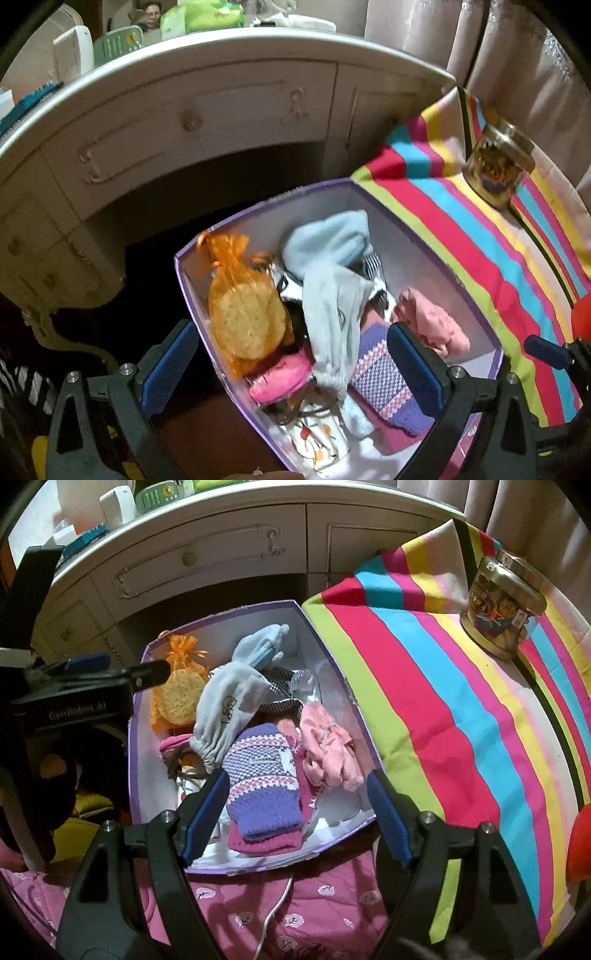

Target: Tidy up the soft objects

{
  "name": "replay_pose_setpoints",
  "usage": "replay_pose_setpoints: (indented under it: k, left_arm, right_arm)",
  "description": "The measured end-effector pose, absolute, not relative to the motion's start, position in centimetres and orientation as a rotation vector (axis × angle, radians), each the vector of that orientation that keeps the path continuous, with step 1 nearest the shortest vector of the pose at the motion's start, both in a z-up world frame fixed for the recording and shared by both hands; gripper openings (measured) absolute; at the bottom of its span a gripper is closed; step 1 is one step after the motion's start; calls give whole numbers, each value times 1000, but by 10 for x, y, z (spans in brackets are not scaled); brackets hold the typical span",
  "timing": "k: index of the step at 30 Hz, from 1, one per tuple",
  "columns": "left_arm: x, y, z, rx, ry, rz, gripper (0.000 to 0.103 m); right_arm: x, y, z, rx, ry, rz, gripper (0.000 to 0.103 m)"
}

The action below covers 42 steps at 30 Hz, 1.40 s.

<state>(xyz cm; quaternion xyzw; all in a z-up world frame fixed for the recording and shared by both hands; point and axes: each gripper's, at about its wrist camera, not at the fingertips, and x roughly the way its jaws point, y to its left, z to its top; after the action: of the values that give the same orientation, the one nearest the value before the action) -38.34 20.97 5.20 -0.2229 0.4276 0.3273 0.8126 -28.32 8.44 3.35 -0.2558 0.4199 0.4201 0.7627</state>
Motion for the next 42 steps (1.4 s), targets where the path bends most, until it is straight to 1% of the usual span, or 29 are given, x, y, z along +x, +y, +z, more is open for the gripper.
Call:
replay_pose_setpoints:
  k: [14,42]
  left_arm:
    - [-381,211,33,-519,963,665,103]
    - [-378,217,22,-519,996,637,103]
  right_arm:
    - [-292,96,12,-601,955,904,80]
    - [-294,99,4,-584,980,902,80]
